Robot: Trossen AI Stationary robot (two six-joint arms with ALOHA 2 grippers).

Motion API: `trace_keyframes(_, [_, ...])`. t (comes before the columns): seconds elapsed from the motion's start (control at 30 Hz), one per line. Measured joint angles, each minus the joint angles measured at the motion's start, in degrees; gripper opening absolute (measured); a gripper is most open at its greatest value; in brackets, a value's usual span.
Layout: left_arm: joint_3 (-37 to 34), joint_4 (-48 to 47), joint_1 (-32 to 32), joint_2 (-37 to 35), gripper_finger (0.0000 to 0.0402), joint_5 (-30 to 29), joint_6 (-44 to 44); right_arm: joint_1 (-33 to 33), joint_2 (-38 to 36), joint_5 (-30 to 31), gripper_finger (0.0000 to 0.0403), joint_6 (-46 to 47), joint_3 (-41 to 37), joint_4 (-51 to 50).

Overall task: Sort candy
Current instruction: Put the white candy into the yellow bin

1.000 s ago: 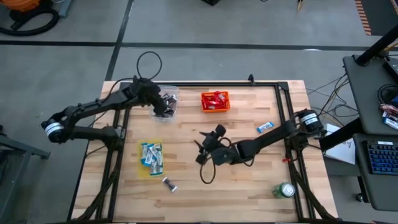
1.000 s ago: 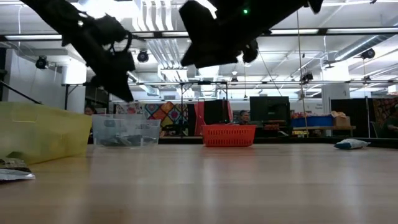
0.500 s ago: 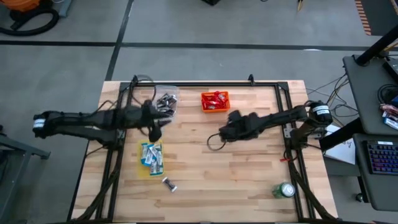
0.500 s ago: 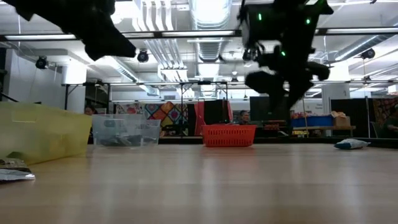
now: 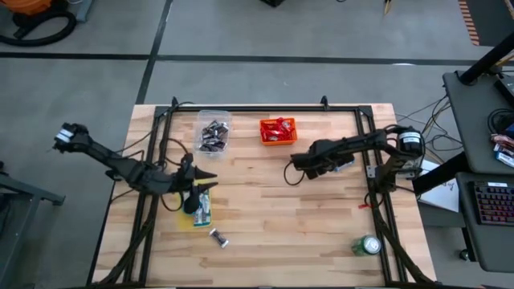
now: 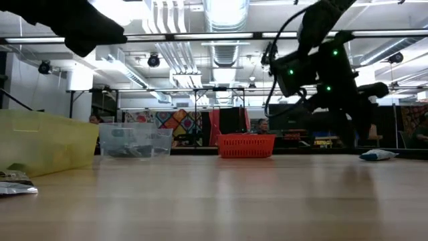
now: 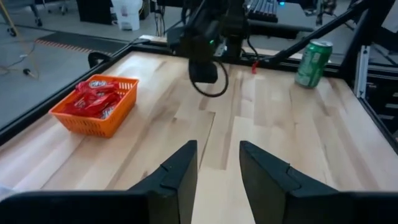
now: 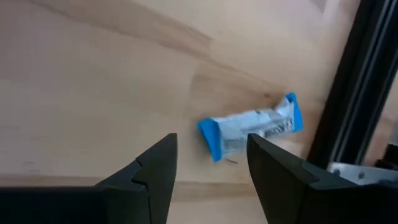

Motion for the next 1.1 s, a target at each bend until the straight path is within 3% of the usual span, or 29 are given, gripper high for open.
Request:
trace_keyframes(0.63, [1.8,1.4,-1.5,5.1,0.0103,-1.6,1.0,-7.3,0.0,-1.8,0.018,-8.3,-6.7,4.0])
trace_keyframes(0.9, [1.8,2.1,-1.5,6.6,0.0103,-1.6,1.1,-7.2,-0.3,-2.5,0.0132,-9.2,-8.8,8.1])
trace_keyframes(1.1, [1.8,2.1,-1.5,6.7,0.0103,-1.6,0.9,-7.2,-0.2,-2.8,0.0058,-9.4,-8.9,9.1])
